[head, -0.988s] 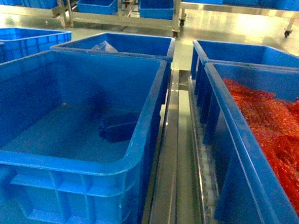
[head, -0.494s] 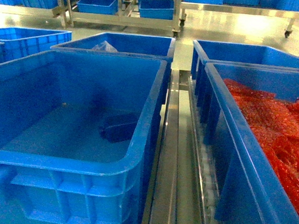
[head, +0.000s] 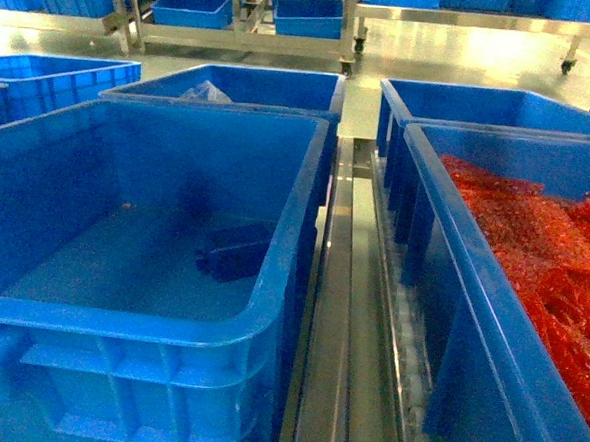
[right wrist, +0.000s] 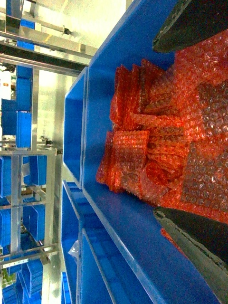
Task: Pick blue part to blue bin on bottom shelf
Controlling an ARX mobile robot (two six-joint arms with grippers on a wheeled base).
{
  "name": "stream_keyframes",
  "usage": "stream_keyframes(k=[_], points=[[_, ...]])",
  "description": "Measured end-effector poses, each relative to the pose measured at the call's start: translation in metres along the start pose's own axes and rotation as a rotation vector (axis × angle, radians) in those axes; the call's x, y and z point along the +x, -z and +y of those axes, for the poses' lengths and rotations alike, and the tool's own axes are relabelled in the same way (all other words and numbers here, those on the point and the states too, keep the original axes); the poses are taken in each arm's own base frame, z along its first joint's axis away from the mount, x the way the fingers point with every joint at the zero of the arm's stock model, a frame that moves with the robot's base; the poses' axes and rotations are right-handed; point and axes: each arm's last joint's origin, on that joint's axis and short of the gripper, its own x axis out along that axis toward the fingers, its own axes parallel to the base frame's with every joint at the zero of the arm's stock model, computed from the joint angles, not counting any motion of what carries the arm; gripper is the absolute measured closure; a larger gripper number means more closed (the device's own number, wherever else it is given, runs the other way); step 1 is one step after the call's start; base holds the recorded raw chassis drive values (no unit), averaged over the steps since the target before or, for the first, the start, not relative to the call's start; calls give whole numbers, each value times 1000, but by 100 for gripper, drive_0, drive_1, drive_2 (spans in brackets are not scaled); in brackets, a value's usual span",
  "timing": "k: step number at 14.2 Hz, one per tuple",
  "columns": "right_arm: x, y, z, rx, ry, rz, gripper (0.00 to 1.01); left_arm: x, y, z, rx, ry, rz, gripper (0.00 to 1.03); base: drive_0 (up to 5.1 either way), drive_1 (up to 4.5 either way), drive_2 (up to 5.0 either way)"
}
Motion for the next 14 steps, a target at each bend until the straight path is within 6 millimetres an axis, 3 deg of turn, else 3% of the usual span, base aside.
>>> stream_keyframes(k=[3, 14], points=[[0, 0, 0, 0, 0, 0, 3, 0, 0, 0, 0, 0, 0, 4, 0, 0, 0], [0, 0, 0, 0, 0, 0, 3, 0, 0, 0, 1, 0, 0, 5, 0, 0, 0]])
